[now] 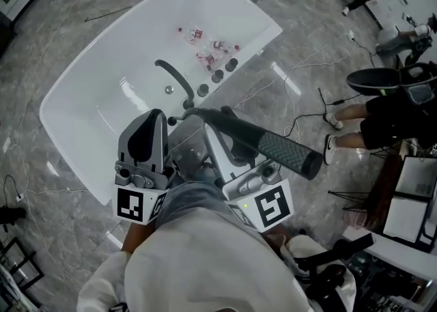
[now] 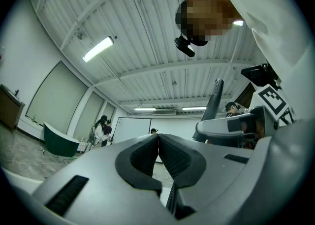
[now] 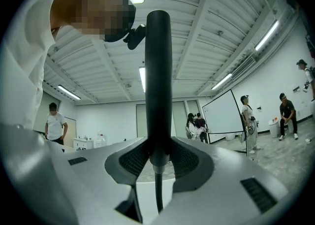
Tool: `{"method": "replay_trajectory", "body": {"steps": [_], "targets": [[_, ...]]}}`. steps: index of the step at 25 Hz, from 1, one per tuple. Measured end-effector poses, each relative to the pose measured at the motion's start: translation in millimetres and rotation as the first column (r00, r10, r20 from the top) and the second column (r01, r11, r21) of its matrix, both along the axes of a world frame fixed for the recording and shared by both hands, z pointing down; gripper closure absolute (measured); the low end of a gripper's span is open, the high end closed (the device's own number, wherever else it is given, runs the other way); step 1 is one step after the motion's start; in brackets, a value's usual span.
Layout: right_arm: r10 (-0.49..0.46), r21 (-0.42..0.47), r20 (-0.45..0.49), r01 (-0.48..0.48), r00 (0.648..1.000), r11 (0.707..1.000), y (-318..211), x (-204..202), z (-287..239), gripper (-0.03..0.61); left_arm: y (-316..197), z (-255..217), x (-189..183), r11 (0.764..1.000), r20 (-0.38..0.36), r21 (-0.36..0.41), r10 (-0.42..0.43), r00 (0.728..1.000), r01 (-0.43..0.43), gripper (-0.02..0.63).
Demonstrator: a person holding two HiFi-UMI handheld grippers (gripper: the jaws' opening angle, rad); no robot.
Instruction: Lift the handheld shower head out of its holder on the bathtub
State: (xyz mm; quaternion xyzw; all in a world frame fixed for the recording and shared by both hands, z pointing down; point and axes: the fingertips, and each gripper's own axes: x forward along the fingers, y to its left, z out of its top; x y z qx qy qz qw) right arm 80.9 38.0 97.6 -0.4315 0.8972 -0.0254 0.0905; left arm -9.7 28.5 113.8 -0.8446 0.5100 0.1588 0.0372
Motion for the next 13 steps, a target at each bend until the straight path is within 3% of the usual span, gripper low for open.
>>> {"method": "replay_trajectory", "body": {"steps": [8, 13], "targets": [[-0.001, -0.018, -0.017, 0.0, 1.0, 1.0, 6, -2, 7, 0.44, 4, 5, -1, 0.999, 0.021, -0.035, -0.006, 1.0, 0.006, 0.595], [-0.001, -0.022, -0.025, 0.001, 1.0, 1.0, -2, -10, 14, 0.44, -6, 14, -12, 0.998, -0.005, -0.061, -0.012, 1.0, 0.012, 0.595]]}}
